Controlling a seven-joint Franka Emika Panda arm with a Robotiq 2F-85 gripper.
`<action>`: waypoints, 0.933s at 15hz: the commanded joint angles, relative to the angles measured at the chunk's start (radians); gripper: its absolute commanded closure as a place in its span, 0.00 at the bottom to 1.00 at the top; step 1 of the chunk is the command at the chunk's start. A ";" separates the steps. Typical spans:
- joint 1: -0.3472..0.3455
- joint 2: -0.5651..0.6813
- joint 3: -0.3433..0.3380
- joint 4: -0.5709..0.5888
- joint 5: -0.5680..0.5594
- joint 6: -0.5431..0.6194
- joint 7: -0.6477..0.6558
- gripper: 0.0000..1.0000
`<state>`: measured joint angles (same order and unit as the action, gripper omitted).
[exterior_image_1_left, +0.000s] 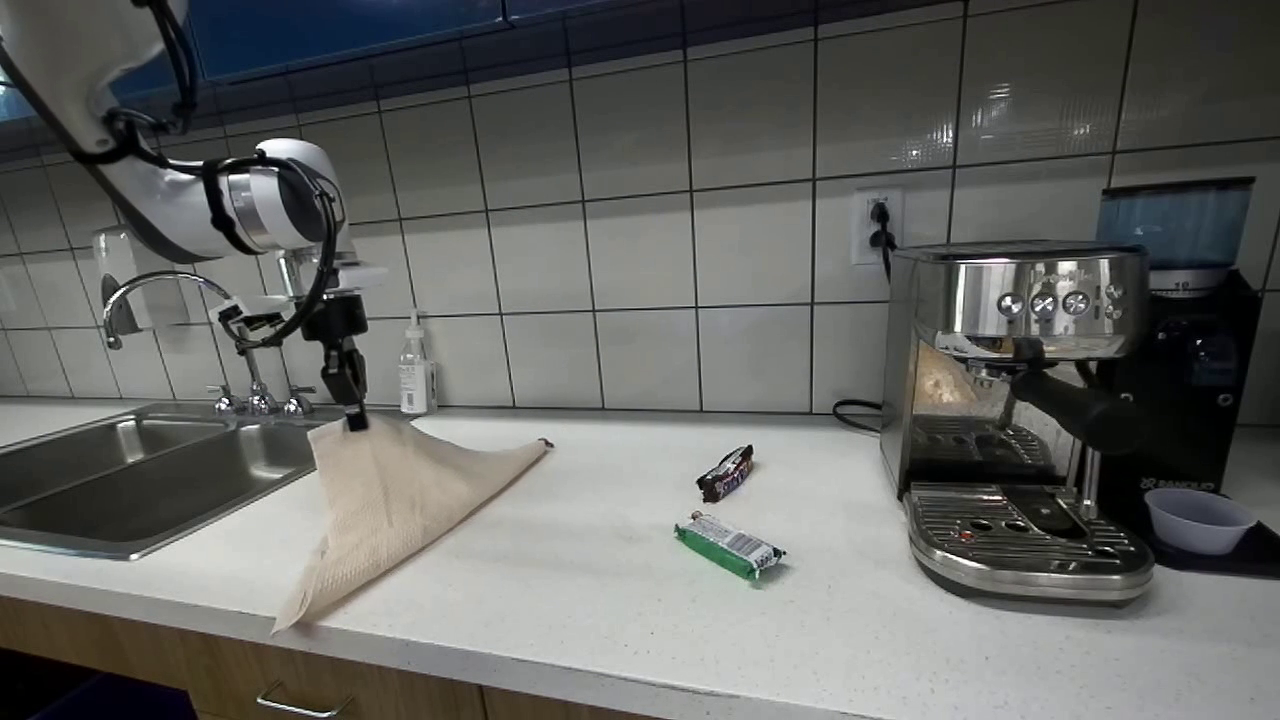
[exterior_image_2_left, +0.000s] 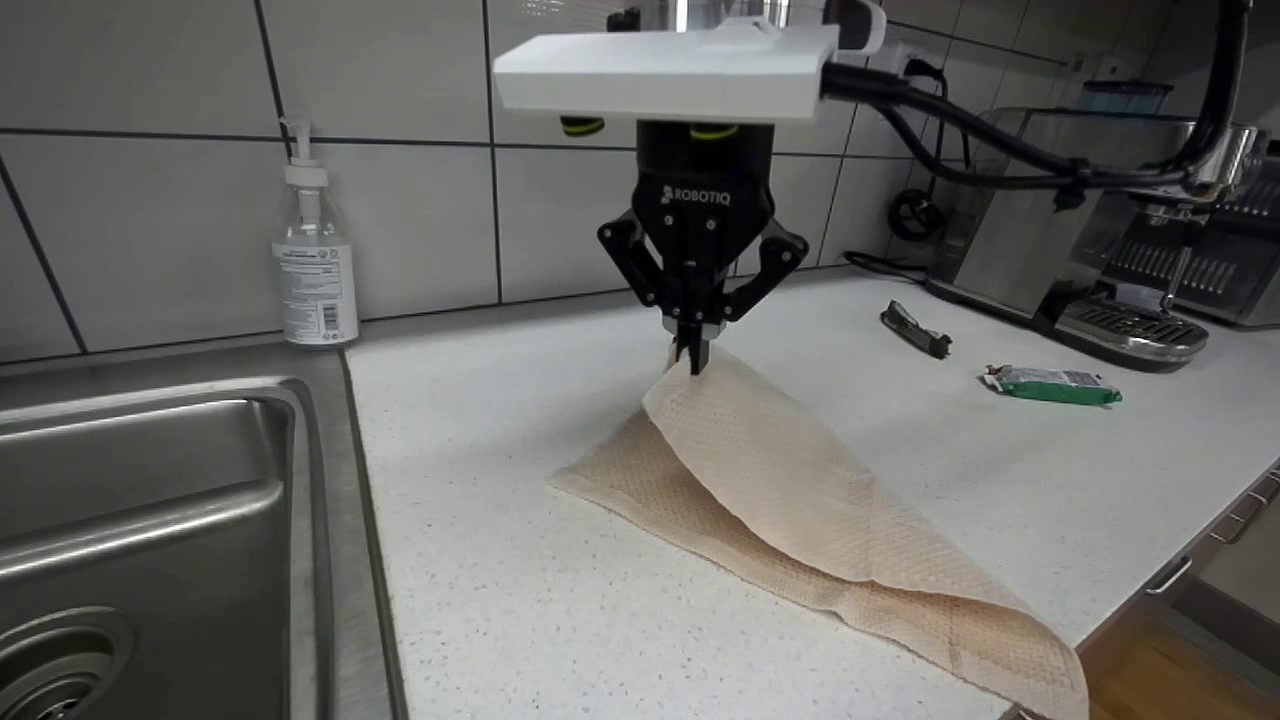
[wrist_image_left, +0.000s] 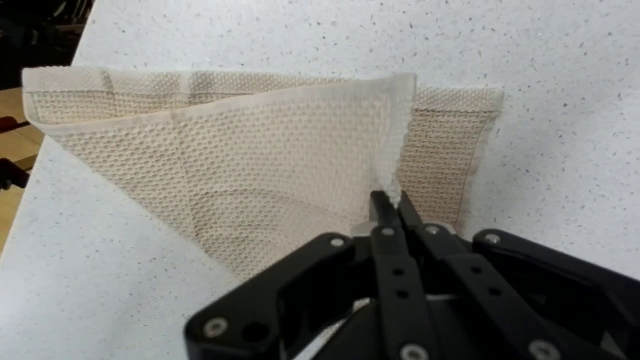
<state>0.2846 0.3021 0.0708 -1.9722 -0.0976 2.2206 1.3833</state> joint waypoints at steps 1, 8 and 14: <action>0.006 0.015 0.011 0.043 0.012 -0.047 0.048 0.99; 0.015 0.027 0.012 0.053 0.012 -0.056 0.101 0.99; 0.019 0.062 0.009 0.081 0.010 -0.072 0.133 0.99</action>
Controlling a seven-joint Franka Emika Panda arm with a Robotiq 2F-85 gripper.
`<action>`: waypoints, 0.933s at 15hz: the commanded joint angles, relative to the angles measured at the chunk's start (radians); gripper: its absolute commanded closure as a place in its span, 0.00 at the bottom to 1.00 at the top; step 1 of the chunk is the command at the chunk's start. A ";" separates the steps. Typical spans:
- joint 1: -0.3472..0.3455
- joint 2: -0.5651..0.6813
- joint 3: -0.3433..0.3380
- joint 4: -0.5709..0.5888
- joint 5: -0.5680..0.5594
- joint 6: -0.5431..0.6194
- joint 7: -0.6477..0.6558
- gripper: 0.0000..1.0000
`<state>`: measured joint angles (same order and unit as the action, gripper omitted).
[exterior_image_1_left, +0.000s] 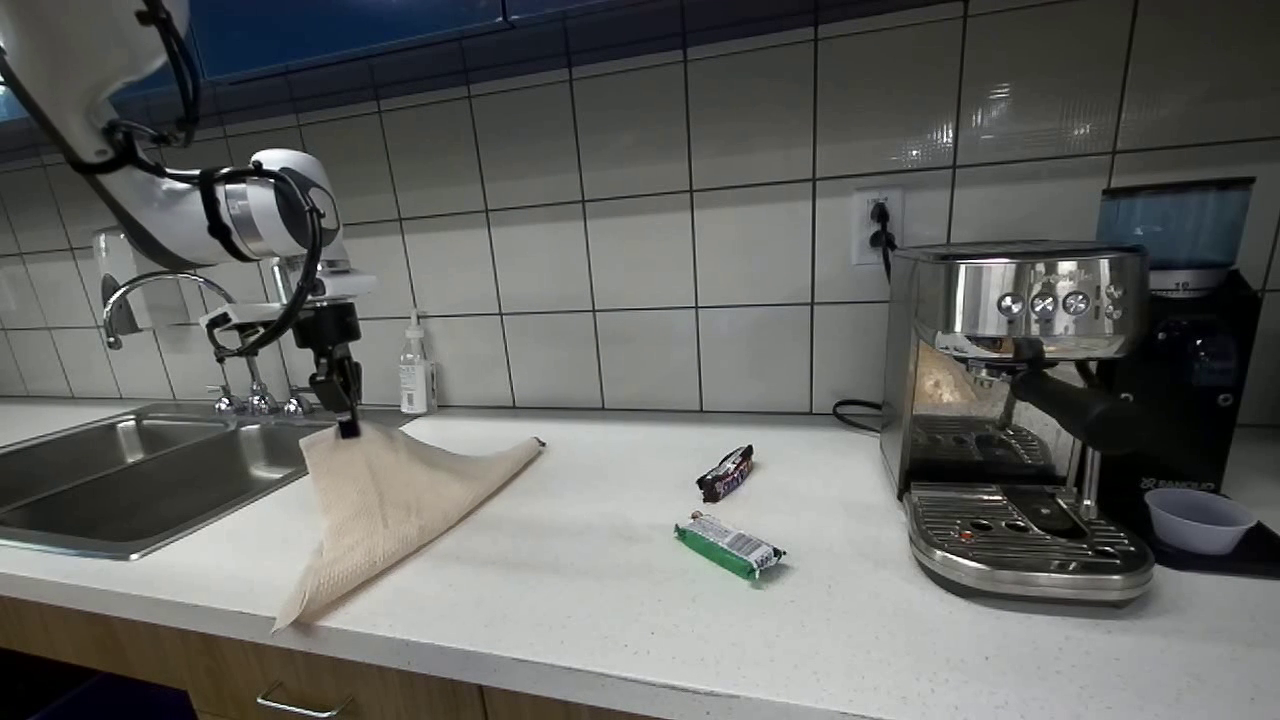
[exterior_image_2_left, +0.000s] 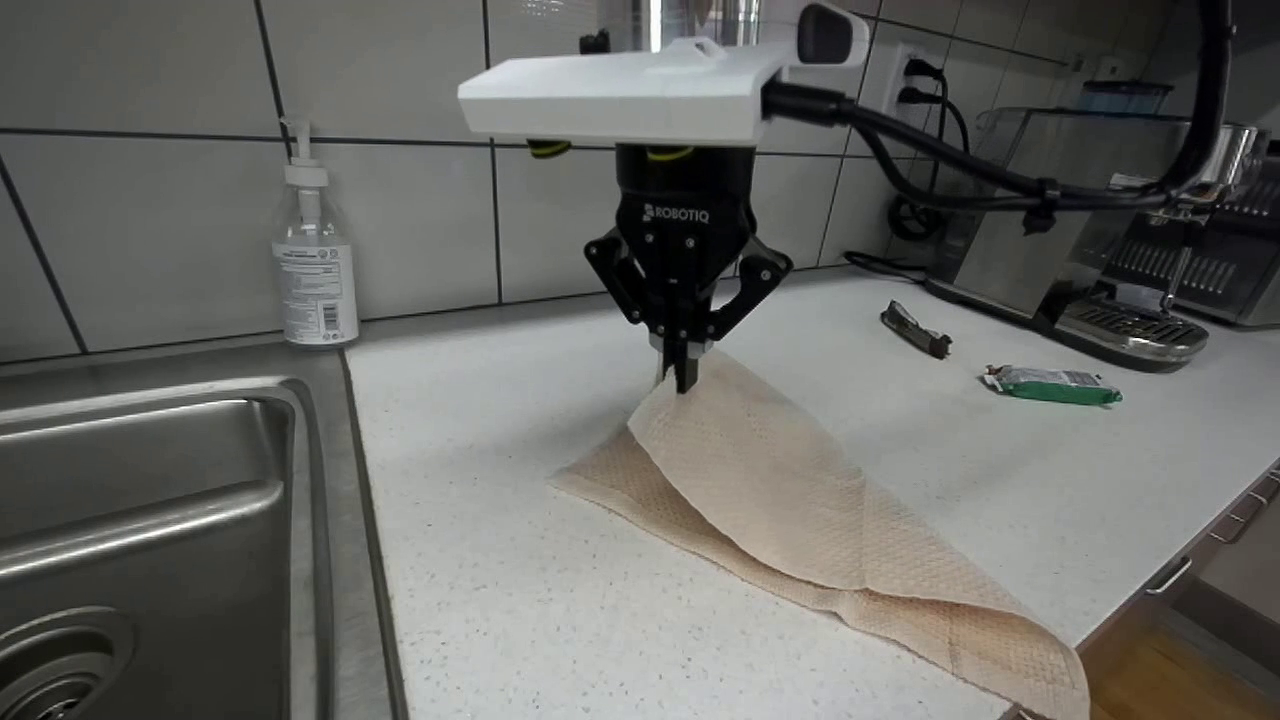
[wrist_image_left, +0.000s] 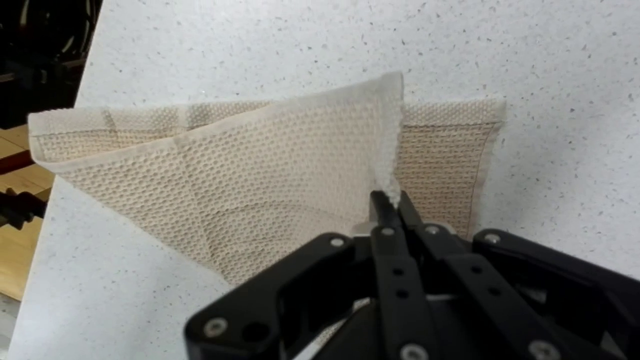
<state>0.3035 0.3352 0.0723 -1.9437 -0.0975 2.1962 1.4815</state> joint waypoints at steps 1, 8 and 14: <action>0.000 0.035 0.007 0.060 0.011 -0.050 0.036 0.99; 0.002 0.091 -0.001 0.112 0.011 -0.073 0.049 0.99; 0.004 0.145 -0.012 0.170 0.007 -0.104 0.063 0.99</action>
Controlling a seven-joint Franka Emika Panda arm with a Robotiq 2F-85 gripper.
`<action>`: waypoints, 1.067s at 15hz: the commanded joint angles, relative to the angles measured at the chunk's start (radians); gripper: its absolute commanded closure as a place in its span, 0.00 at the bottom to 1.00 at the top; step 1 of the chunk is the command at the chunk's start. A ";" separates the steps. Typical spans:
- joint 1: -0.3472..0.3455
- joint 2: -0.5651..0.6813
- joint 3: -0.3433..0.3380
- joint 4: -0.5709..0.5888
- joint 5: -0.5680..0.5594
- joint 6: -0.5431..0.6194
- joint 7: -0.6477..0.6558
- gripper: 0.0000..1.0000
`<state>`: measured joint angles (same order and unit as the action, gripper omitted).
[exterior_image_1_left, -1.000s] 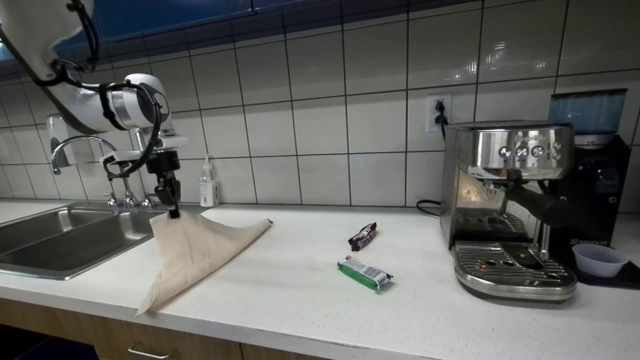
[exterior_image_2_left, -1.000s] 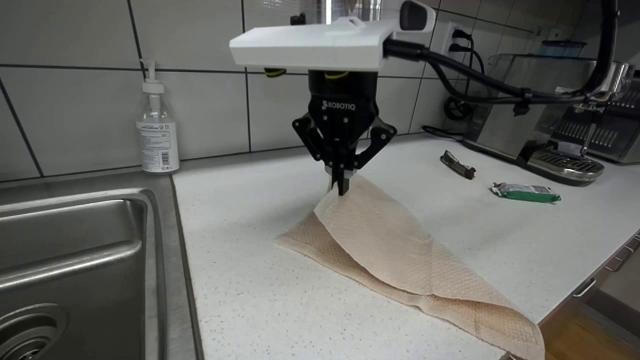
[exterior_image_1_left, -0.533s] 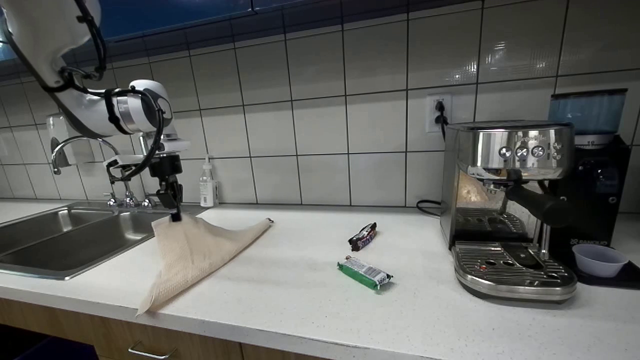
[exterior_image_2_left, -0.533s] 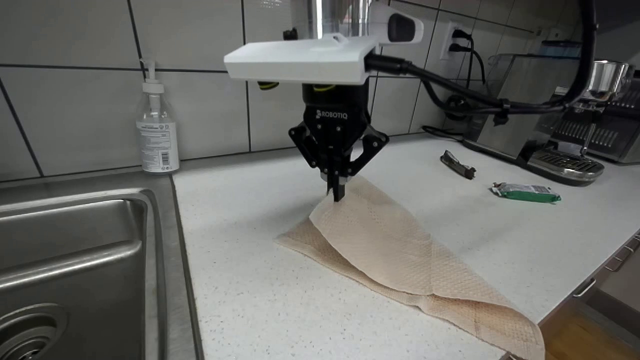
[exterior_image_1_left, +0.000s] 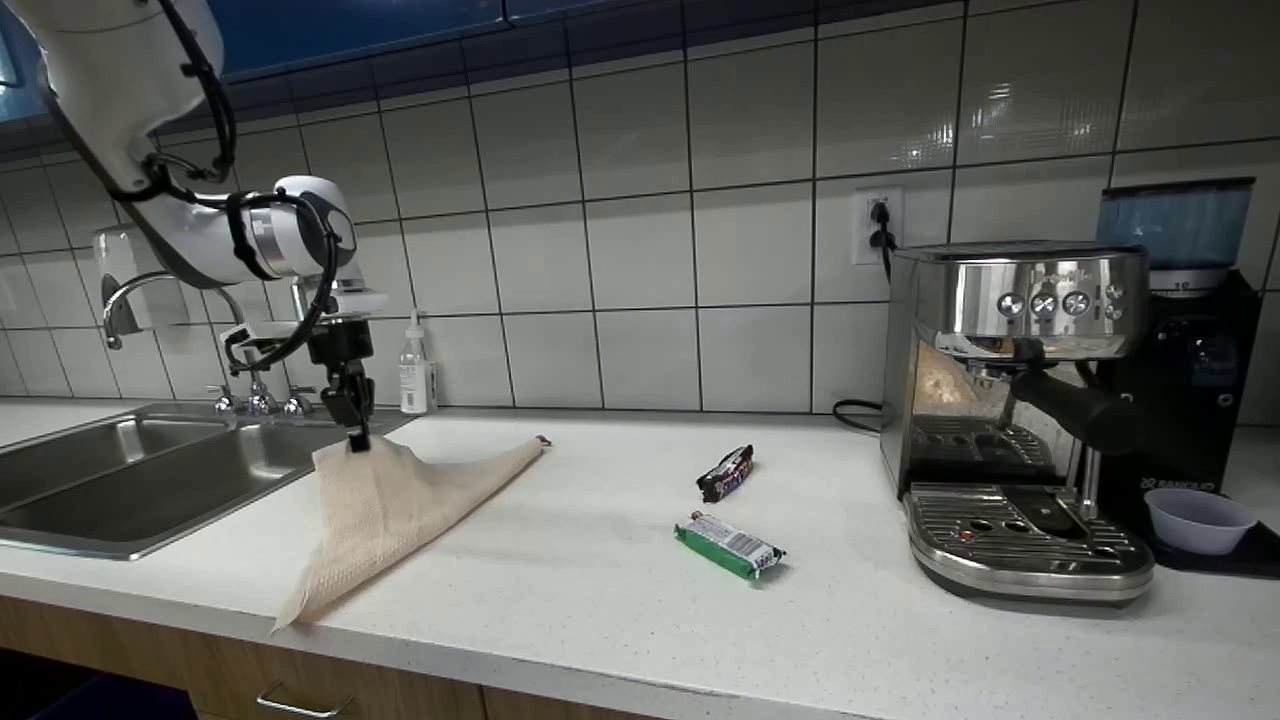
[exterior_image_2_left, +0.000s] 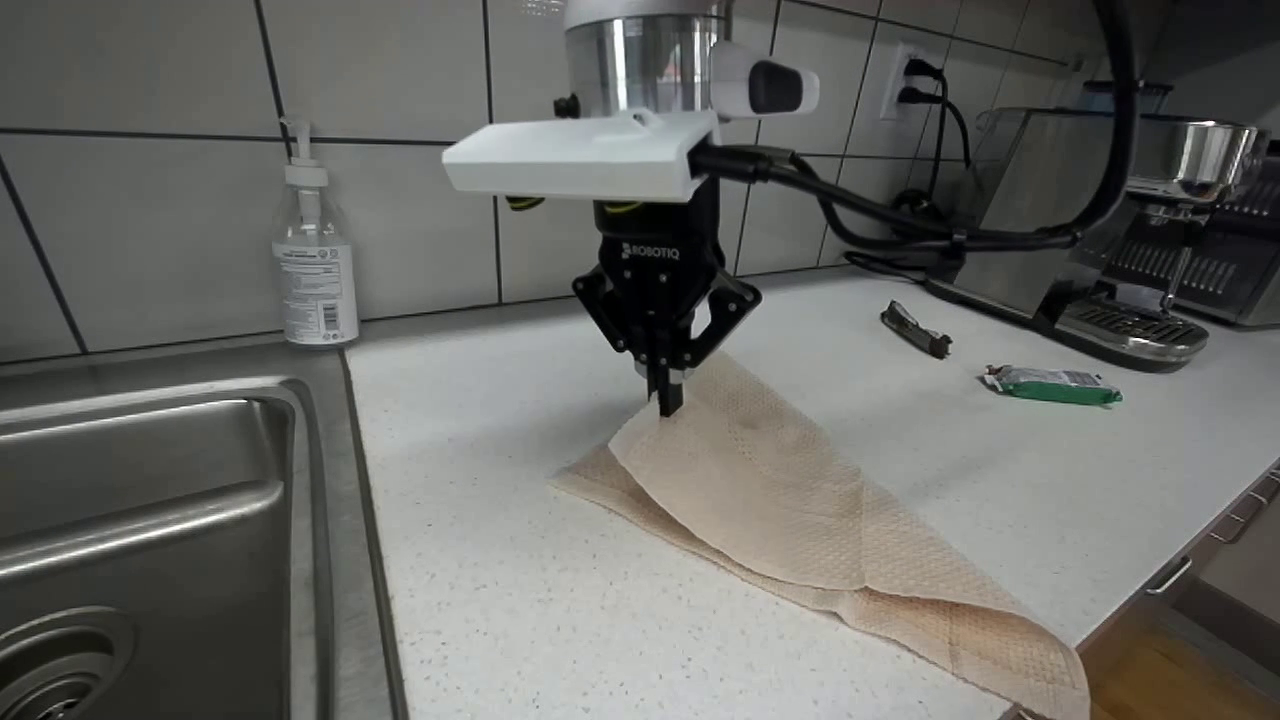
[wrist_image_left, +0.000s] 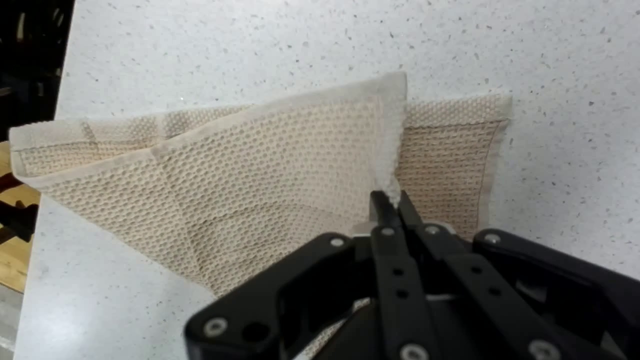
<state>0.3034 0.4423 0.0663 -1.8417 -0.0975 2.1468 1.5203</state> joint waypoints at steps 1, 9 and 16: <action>0.004 0.046 -0.007 0.078 0.008 -0.060 0.024 0.99; 0.007 0.119 -0.012 0.165 0.013 -0.107 0.017 0.99; 0.009 0.157 -0.013 0.218 0.016 -0.135 0.013 0.52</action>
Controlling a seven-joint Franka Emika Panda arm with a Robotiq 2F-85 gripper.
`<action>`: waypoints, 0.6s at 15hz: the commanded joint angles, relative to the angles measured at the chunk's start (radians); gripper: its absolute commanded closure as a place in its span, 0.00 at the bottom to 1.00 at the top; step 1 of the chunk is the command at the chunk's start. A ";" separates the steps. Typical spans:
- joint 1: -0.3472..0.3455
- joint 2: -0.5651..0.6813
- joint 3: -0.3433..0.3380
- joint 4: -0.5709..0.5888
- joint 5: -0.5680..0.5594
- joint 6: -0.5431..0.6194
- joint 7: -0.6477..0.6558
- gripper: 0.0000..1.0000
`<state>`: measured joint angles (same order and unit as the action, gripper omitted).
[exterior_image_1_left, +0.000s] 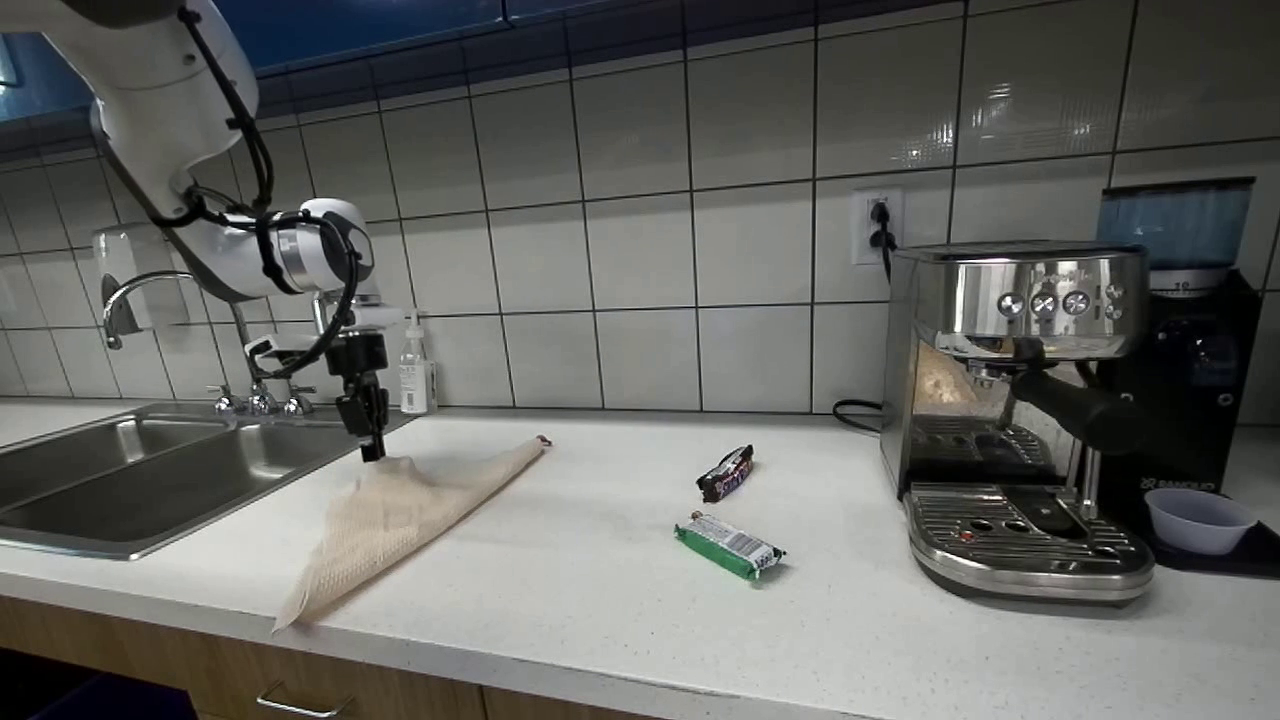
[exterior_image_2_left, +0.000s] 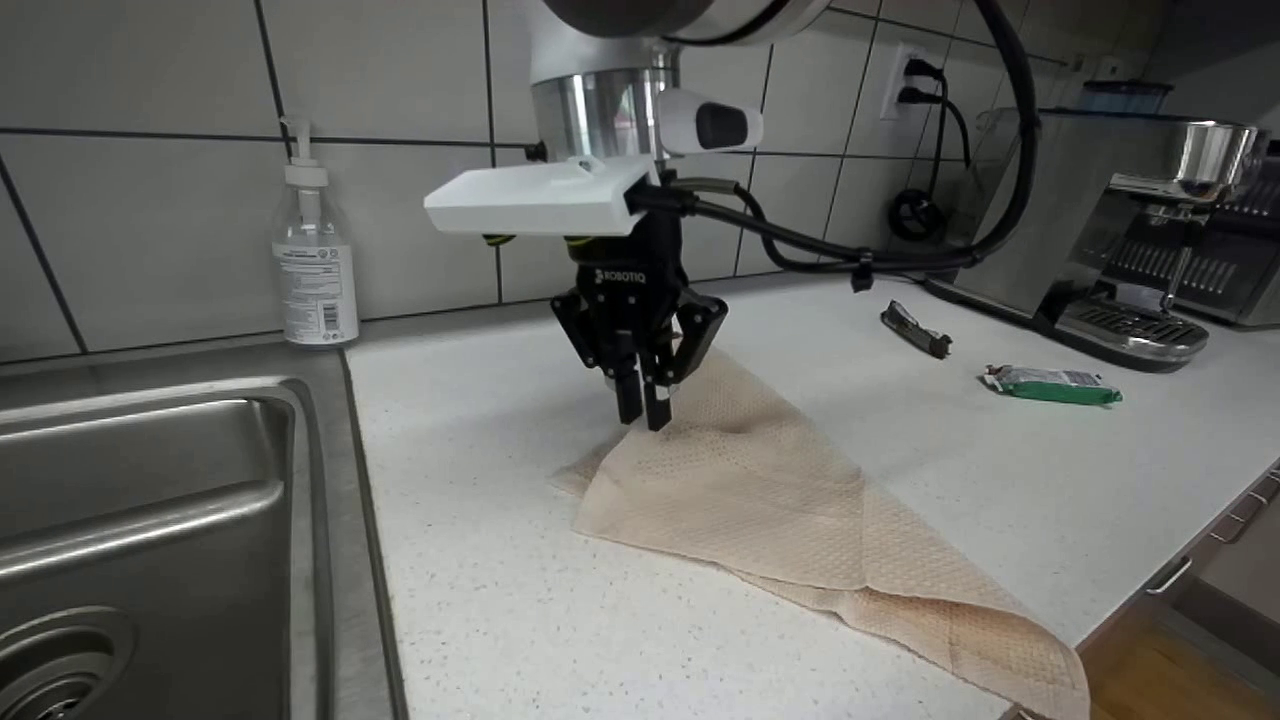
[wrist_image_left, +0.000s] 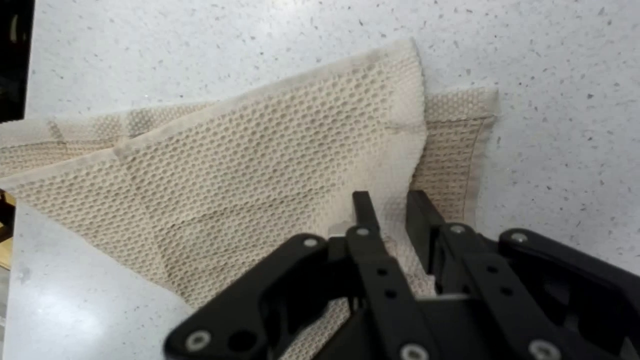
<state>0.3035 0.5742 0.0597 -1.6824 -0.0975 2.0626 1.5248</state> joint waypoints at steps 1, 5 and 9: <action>0.009 0.028 -0.008 0.063 0.015 -0.053 0.009 0.43; 0.010 0.022 -0.009 0.060 0.013 -0.059 0.008 0.13; 0.008 0.003 -0.007 0.041 0.013 -0.054 0.004 0.00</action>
<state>0.3035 0.5877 0.0588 -1.6572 -0.0975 2.0448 1.5248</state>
